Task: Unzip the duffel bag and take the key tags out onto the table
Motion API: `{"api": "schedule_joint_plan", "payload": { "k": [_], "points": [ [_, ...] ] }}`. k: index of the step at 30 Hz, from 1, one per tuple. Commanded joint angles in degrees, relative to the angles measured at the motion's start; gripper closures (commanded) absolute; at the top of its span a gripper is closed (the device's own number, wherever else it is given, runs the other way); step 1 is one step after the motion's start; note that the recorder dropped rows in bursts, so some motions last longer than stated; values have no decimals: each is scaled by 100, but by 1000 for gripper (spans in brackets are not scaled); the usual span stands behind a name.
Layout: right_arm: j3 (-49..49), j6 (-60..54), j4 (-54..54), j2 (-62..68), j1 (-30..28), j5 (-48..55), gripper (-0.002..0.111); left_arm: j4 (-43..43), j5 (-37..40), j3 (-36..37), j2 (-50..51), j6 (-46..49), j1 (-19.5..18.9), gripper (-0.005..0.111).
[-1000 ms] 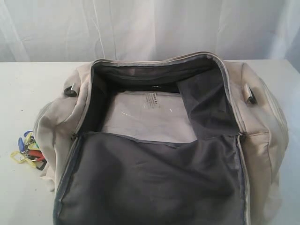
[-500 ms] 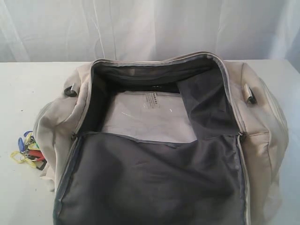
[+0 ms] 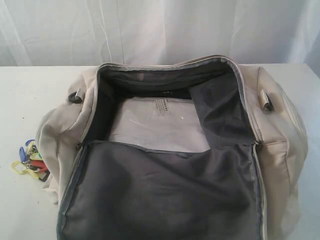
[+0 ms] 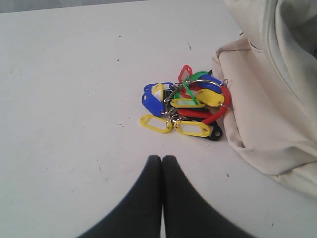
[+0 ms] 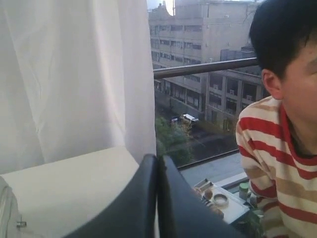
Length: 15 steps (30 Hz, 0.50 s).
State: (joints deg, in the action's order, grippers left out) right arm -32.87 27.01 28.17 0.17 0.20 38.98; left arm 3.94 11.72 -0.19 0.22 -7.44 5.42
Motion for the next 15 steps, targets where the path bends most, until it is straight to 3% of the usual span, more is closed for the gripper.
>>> {"api": "schedule_joint_plan", "payload": {
  "k": [1,10,15],
  "points": [
    [742,37,15,-17,-35,-346,108,-60,-10,19,-22,-3,-17,107],
    [3126,79,14,-17,-20,-1517,108,-60,-10,19,-22,-3,-17,107],
    [3287,93,143,-17,23,-2503,108,-60,-16,19,-22,-3,-17,107]
  ]
}}
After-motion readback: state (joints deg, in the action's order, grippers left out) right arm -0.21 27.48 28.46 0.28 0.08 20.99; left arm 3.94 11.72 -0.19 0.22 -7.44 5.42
